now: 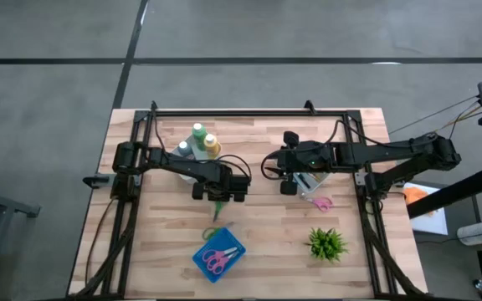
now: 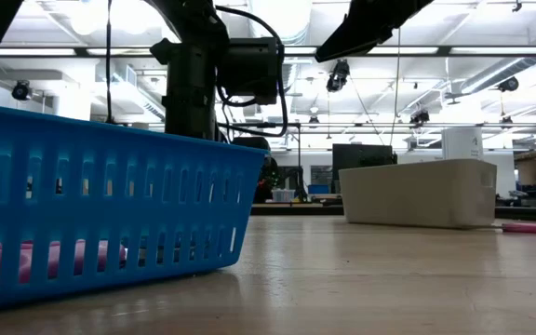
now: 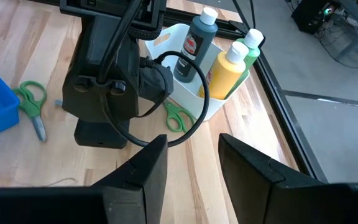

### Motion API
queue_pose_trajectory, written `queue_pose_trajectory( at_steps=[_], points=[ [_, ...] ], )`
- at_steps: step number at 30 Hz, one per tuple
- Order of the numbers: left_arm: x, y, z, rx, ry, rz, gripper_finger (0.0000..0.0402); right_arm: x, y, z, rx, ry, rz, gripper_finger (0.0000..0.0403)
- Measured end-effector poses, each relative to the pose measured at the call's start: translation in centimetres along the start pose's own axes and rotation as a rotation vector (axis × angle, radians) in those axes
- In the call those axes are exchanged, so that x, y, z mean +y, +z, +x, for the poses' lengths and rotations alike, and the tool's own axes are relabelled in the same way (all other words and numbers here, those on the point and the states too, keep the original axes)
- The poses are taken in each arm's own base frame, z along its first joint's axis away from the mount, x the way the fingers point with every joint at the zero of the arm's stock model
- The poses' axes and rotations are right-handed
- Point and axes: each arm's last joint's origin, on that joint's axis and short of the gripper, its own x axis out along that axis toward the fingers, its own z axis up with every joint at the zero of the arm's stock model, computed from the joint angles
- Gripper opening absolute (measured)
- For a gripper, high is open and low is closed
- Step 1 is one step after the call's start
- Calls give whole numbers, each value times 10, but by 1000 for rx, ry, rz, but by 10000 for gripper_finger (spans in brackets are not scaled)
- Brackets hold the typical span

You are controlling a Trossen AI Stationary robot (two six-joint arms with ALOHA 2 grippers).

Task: Pick & Place Paint Supplies
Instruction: Put the green scissors into the blue bin

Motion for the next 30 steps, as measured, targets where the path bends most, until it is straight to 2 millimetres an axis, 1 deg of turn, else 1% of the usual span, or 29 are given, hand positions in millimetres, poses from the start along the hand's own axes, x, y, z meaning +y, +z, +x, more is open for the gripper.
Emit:
queue_pose_trajectory(
  at_steps=[15, 23, 30],
  points=[
    [0, 0, -2, -1, -4, 26, 41, 0, 0, 0, 0, 0, 0, 143],
    [2, 1, -13, -36, -28, 29, 40, 0, 0, 0, 0, -1, 0, 143],
    [2, 1, -14, -42, -31, 29, 39, 0, 0, 0, -1, -1, 0, 143]
  ],
)
